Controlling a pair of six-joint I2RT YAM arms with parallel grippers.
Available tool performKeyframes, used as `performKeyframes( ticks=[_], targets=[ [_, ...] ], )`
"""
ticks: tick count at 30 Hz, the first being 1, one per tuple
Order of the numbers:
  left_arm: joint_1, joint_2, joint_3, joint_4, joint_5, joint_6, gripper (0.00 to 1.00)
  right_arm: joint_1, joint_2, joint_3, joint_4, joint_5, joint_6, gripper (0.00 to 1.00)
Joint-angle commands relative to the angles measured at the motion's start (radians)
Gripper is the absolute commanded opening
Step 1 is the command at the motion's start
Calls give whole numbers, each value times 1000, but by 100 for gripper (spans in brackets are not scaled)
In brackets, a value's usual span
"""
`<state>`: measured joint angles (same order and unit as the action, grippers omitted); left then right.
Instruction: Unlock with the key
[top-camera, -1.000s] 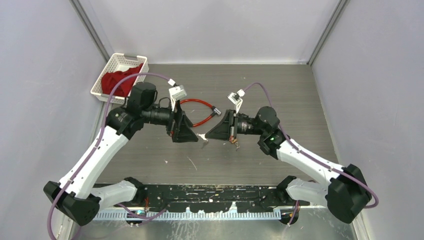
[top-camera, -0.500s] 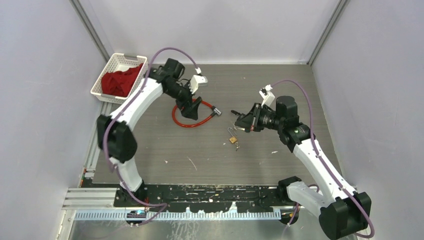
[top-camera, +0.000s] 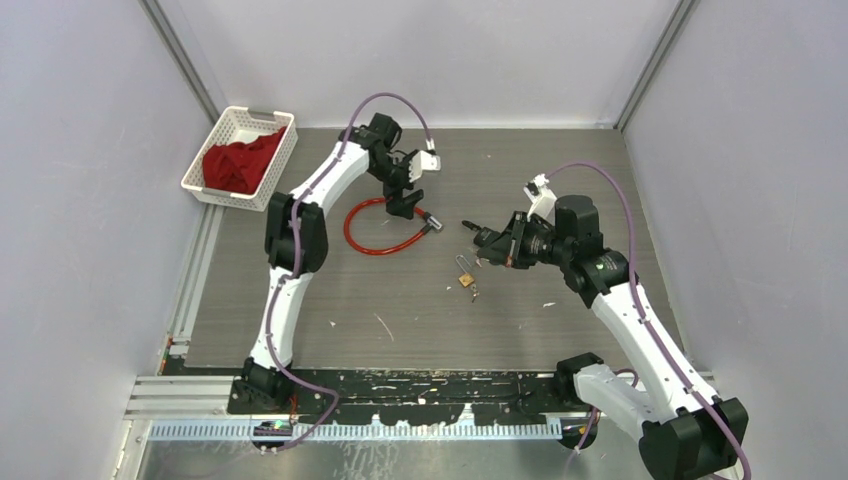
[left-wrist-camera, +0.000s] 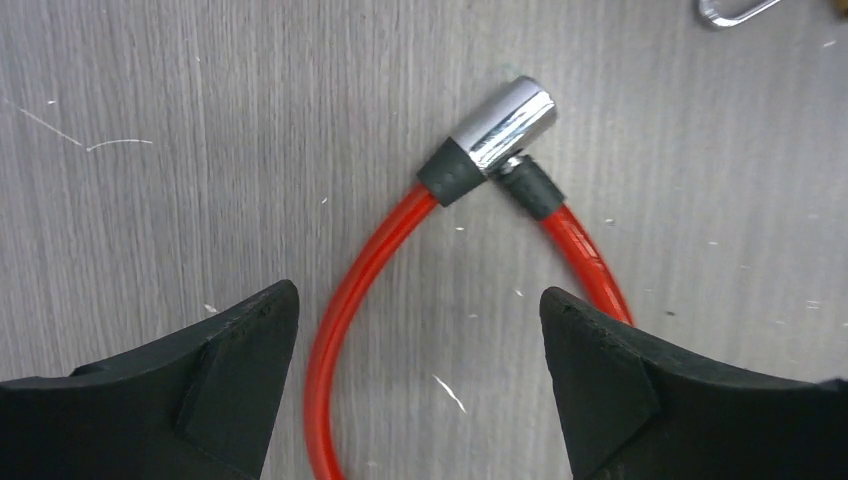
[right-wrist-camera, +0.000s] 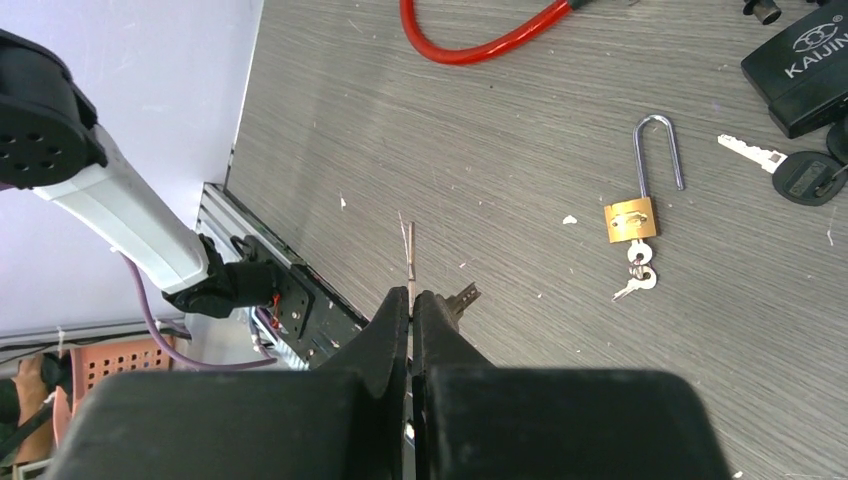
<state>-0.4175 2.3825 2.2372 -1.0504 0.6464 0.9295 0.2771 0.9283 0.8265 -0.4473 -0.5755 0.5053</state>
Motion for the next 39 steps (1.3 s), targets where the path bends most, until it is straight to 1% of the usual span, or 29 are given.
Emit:
performKeyframes(
  ticks=[1, 5, 9, 11, 13, 14, 17, 21, 24, 25, 27, 33, 39],
  targets=[
    [-8, 45, 39, 54, -5, 192, 89, -7, -20, 13, 17, 12, 4, 1],
    [-30, 73, 6, 67, -42, 341, 88, -6, -13, 12, 6, 5, 8, 1],
    [-50, 88, -14, 70, -57, 420, 78, -6, -4, 17, -4, -3, 9, 1],
    [-58, 99, -9, 72, -57, 429, 69, -6, -2, 21, -12, -4, 9, 1],
    [-65, 107, -6, 59, -56, 443, 56, -7, -3, 26, -22, -3, 7, 1],
    [-70, 111, -8, 51, -58, 454, 52, -7, -3, 26, -26, -4, 6, 1],
    [-84, 121, -10, 24, -68, 481, 46, -6, 0, 28, -32, -12, 2, 1],
    [-99, 124, -17, -22, -76, 504, 31, -6, 3, 34, -38, -13, -4, 1],
    [-112, 109, -58, -55, -119, 552, 16, -5, 8, 39, -38, -20, -8, 1],
    [-115, 98, -89, -53, -130, 557, 10, -6, 10, 41, -39, -22, -10, 1],
    [-119, 63, -144, -39, -141, 558, 1, -6, 11, 52, -47, -24, -20, 1],
    [-127, -142, -336, 17, -147, 558, 0, -6, 22, 80, -62, -39, -41, 1],
    [-127, -467, -492, -4, -134, 552, 0, -7, 72, 146, -74, -80, -76, 1]
  ],
)
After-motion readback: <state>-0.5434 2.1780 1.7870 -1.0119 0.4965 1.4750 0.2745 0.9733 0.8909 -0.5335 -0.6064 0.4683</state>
